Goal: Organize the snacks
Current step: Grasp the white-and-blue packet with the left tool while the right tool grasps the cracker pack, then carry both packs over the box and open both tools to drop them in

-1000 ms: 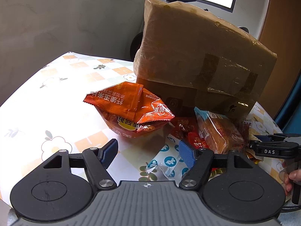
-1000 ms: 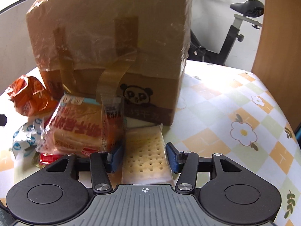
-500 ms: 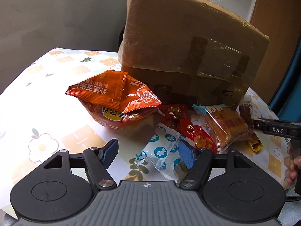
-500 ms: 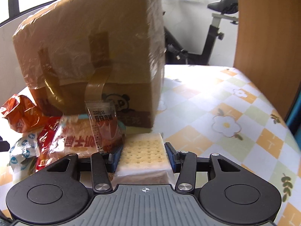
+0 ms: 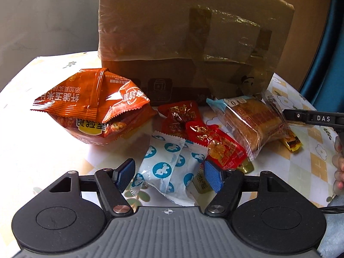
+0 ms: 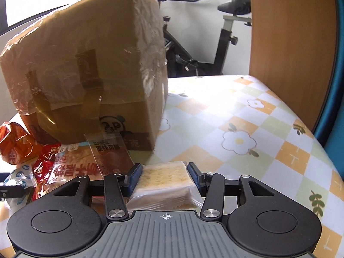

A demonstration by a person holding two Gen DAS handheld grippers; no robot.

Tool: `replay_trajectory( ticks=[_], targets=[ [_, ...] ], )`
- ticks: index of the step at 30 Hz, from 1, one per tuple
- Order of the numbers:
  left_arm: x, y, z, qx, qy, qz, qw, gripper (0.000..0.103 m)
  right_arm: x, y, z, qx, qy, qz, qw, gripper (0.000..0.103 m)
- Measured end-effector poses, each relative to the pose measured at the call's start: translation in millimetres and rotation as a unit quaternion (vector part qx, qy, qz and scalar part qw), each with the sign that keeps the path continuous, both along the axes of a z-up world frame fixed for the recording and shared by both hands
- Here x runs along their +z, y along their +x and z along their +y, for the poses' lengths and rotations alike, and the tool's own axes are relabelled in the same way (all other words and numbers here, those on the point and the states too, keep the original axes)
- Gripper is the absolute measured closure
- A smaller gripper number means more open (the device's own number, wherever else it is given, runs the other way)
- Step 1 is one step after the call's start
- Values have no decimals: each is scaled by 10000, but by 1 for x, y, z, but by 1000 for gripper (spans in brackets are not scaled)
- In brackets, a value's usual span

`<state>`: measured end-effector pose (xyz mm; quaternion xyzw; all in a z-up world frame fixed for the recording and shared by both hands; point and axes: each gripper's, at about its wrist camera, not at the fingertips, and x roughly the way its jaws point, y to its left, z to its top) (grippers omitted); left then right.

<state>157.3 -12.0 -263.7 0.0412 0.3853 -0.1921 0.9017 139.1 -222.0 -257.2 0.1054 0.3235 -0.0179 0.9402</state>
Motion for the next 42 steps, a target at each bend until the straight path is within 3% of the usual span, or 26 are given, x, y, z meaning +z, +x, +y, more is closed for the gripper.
replay_trajectory(
  ticks=[4,6,13,24,26,35,42],
  targets=[
    [-7,1,-2,47,58,-70,9999,36,-2,0,4,33,-81,25,10000,60],
    [-6,1,0,55,-14,-75,10000,49,-4,0,4,50,-62,74,9999,60],
    [-4,-9,9,272,-180,-72,9994,51,-14,4,4,127,90,418,9990,60],
    [9,-27,19,385,-491,-156,9979,53,-14,14,1,134,303,531,9980,56],
    [11,-29,19,388,-511,-173,9978,53,-13,12,-2,143,339,525,9979,60],
    [32,-39,27,385,-669,-346,9964,54,8,0,-20,-137,535,153,9984,60],
    [60,-50,35,444,-821,-712,9931,54,40,-14,-28,-215,549,-281,9979,60]
  ],
)
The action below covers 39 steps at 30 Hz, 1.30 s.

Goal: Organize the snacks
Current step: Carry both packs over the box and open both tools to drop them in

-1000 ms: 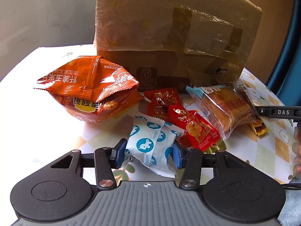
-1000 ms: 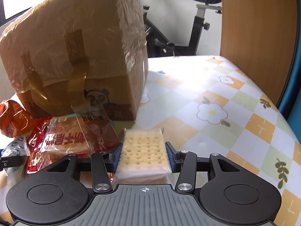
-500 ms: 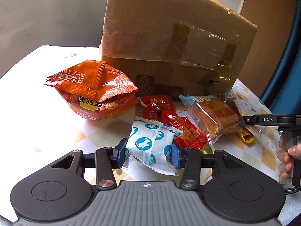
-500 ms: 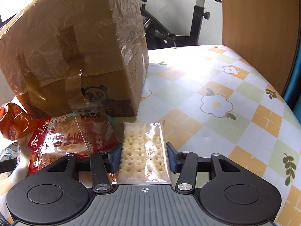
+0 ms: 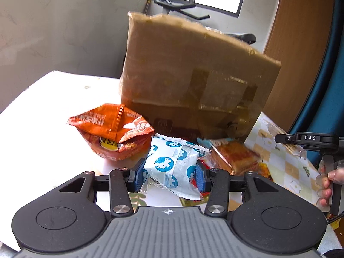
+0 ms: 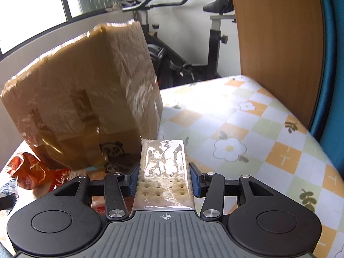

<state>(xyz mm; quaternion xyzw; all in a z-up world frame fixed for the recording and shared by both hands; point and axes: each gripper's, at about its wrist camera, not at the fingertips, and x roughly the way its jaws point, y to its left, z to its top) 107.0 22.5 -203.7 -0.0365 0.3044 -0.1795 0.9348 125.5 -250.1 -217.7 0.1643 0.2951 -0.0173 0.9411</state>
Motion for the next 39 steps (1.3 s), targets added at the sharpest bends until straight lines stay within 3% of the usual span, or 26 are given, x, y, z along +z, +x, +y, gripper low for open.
replay_trajectory(
  ticks=[13,18,23,31,39],
  targets=[
    [69,2,11,-20,-115,-810,9966,54,79,-4,-10,120,-141,-1067,9941,60],
    [107,25,3,-142,-44,-1215,9925,54,125,13,-5,442,-295,-1565,9862,60],
    [136,63,-24,-430,-17,-1444,9886,54,155,48,13,814,-491,-1788,9793,60],
    [136,143,-79,-665,-72,-1004,9927,54,150,124,38,1007,-528,-1423,9833,60],
    [111,186,-101,-626,-123,-436,9970,54,127,146,52,1103,-768,-1139,9844,60]
  ],
)
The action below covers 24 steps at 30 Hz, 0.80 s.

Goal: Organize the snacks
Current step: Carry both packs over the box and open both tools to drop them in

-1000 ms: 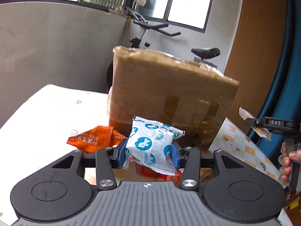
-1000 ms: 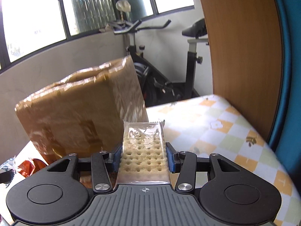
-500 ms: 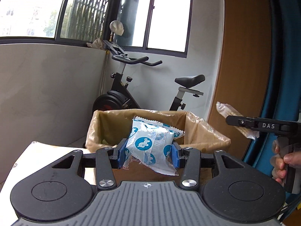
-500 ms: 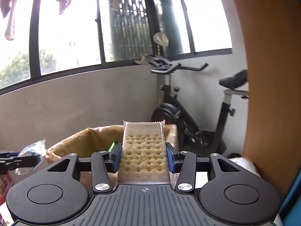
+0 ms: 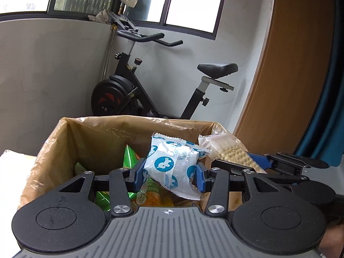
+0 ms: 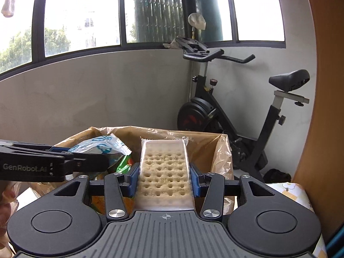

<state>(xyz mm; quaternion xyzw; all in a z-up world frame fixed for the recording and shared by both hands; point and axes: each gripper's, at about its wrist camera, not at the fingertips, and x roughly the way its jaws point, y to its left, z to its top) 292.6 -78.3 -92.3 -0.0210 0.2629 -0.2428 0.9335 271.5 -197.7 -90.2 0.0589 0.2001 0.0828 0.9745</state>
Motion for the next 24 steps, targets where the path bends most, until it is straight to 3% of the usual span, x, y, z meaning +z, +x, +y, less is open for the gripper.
replay_trajectory(
  ticks=[7,12,18,24],
  targets=[
    [-15,20,-10,-56,67,279,9996,51,-11,1,-9,-104,72,109,9999,60],
    [-9,18,-1,2,-92,276,9996,32,-10,-6,-14,-148,166,65,9997,55],
    [12,0,17,76,-128,-23,9999,32,2,-26,-17,-158,210,-158,9995,51],
    [27,-34,46,140,31,-374,9992,32,10,-59,-27,-320,644,-381,9967,51]
  ],
)
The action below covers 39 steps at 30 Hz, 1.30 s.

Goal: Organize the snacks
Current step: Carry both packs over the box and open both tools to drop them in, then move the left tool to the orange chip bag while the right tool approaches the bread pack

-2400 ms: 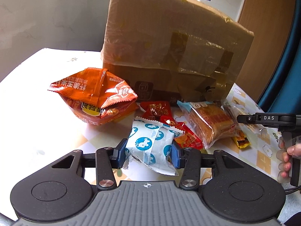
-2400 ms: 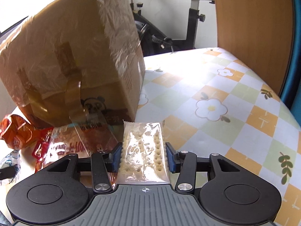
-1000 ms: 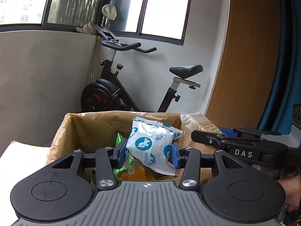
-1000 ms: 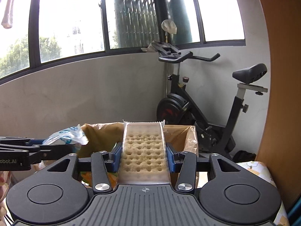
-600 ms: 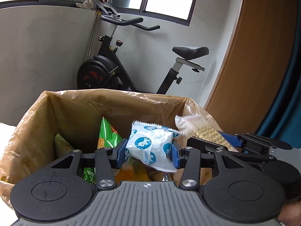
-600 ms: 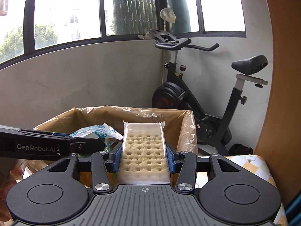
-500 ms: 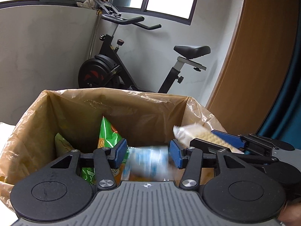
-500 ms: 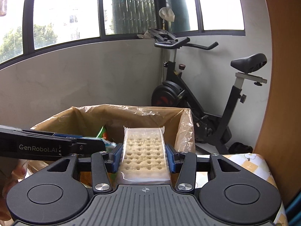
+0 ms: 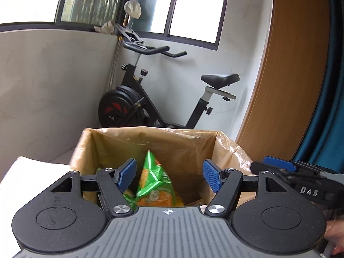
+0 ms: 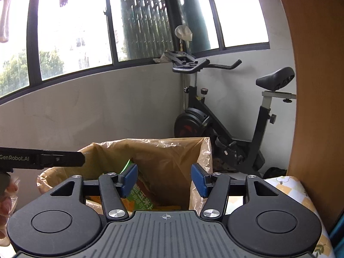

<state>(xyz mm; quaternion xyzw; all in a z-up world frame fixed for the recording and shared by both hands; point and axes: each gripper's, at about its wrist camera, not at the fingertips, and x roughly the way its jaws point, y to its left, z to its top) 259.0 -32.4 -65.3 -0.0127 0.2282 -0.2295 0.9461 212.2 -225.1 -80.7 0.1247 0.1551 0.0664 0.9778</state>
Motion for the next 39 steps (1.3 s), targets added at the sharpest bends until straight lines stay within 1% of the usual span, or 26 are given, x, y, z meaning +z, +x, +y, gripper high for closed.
replay_trajectory(
  ticks=[3,5,8,9,11,16,18,20,22,24,29,30,33,38,39],
  targets=[
    [1,-14,19,-51,-35,13,10000,31,-3,-18,-5,-180,233,-48,9996,51],
    [-6,-24,33,-66,-12,82,9999,28,-7,-30,-6,-305,342,-92,9989,51],
    [-21,-35,50,40,280,150,9995,28,-20,-47,-6,-512,445,-130,9976,48],
    [-27,-38,58,98,392,177,9990,28,-25,-51,-5,-569,474,-100,9972,48],
    [-40,-40,70,233,491,281,9981,28,-37,-57,-3,-623,534,16,9966,48],
    [-74,-31,99,663,389,682,9947,28,-71,-63,6,-670,569,445,9951,48],
    [-88,-23,105,705,314,910,9929,27,-85,-63,11,-652,541,643,9943,48],
    [-103,-13,110,703,147,1214,9900,27,-97,-63,16,-624,490,813,9935,48],
    [-116,-7,115,790,-5,1394,9871,27,-108,-62,20,-588,519,988,9920,48],
    [-125,-3,118,765,-72,1530,9852,27,-115,-61,23,-535,551,1102,9909,48],
    [-144,-3,118,666,202,1817,9809,27,-125,-60,29,-408,565,1220,9901,48],
    [-146,-5,118,608,229,1849,9806,26,-127,-60,29,-391,576,1248,9897,48],
    [-150,-14,120,475,239,1878,9808,20,-133,-59,30,-350,605,1347,9884,48],
    [-158,-33,117,267,380,1907,9805,17,-144,-63,32,-277,664,1524,9857,48],
    [-160,-37,110,246,411,1902,9806,17,-146,-64,34,-259,655,1555,9853,48]
  ],
)
